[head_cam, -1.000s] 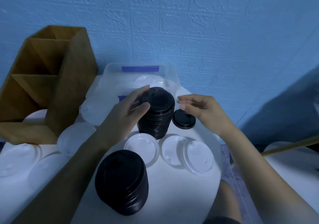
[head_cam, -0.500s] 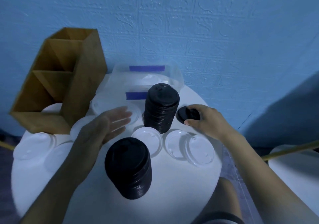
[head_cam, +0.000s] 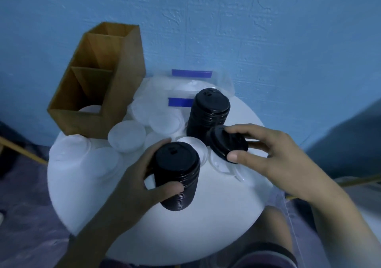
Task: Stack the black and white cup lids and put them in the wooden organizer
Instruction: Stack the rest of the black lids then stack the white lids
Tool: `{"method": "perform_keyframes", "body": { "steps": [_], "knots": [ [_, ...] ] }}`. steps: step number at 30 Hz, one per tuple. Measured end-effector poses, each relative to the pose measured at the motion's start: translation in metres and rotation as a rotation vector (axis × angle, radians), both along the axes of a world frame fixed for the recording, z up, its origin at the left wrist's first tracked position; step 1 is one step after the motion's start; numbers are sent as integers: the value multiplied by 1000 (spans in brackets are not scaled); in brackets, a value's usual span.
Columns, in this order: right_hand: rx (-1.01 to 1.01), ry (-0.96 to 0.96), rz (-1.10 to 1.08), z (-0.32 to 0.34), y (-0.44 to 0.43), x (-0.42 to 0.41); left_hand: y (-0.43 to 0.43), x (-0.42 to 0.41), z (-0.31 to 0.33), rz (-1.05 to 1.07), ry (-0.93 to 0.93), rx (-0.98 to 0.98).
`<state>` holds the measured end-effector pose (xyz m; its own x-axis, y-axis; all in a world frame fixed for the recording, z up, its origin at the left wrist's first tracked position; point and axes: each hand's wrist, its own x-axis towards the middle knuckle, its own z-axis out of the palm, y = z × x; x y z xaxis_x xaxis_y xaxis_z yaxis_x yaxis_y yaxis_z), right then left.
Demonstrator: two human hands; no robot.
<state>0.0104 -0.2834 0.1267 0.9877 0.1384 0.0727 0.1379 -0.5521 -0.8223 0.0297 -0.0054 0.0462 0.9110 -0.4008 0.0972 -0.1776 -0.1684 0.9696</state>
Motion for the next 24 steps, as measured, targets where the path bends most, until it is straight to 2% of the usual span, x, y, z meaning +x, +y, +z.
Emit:
{"method": "perform_keyframes", "body": {
  "steps": [7, 12, 24],
  "knots": [
    [-158, -82, 232, -5, 57, 12, -9, 4, 1, -14, -16, -27],
    [-216, -69, 254, -9, 61, 17, -11, 6, -5, 14, -15, -48],
    [-109, -46, 273, -17, 56, 15, -10, 5, -17, -2, 4, -31]
  ]
}}
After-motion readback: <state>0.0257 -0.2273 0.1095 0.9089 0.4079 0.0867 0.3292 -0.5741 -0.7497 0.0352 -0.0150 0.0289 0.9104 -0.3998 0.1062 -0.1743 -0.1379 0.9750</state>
